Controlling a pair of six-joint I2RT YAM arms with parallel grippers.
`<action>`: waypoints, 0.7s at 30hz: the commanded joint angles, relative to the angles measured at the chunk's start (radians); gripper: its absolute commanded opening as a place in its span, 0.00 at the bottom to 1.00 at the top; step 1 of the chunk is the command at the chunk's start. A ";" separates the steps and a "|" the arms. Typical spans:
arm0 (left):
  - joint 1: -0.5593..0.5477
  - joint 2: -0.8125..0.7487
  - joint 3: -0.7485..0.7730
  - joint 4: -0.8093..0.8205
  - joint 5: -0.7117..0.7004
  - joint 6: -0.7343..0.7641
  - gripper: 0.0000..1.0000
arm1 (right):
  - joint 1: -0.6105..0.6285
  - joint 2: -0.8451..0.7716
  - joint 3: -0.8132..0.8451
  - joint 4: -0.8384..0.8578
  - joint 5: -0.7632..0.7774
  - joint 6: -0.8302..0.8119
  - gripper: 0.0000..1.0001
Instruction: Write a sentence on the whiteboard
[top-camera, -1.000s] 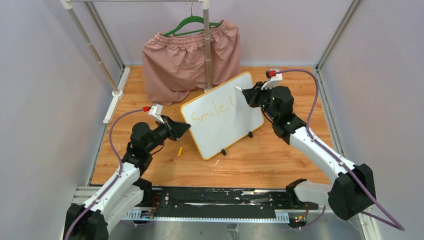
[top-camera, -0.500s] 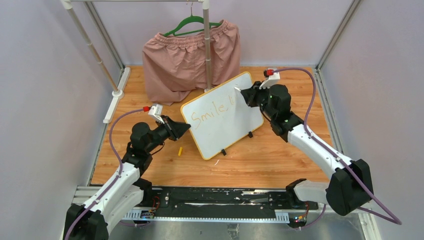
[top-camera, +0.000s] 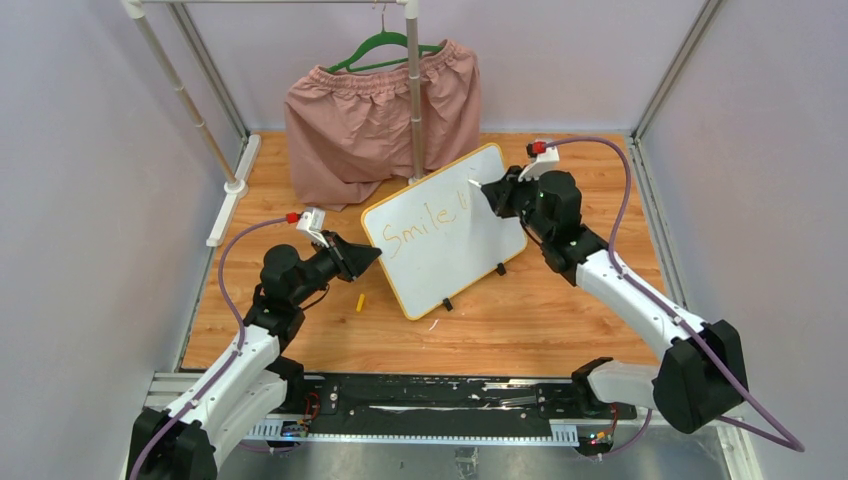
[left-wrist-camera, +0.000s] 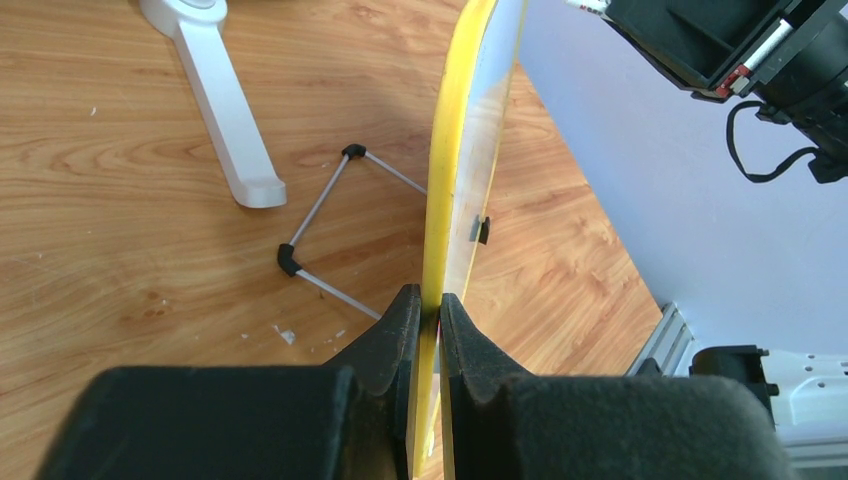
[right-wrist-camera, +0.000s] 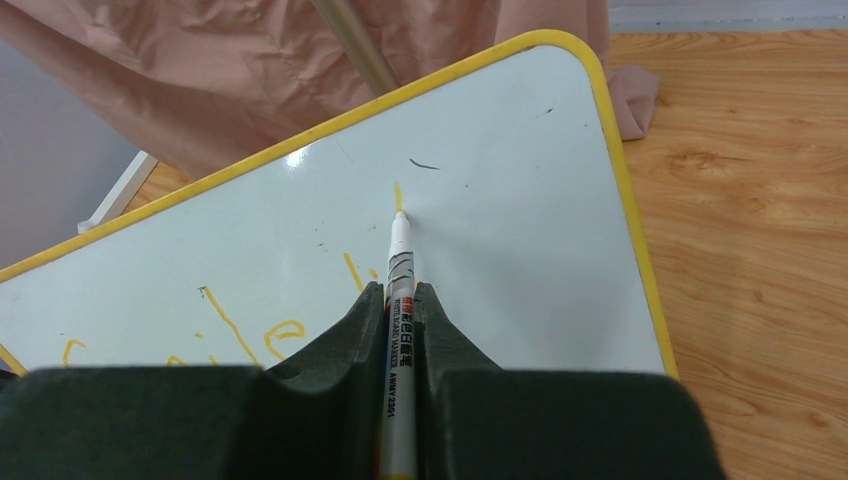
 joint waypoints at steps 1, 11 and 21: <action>0.002 -0.019 -0.001 0.032 0.010 -0.001 0.00 | -0.015 -0.024 -0.030 -0.039 -0.023 0.006 0.00; 0.002 -0.019 0.000 0.032 0.010 -0.002 0.00 | -0.015 -0.054 -0.082 -0.058 -0.031 0.015 0.00; 0.002 -0.020 -0.001 0.032 0.010 -0.002 0.00 | -0.013 -0.064 -0.119 -0.072 -0.060 0.024 0.00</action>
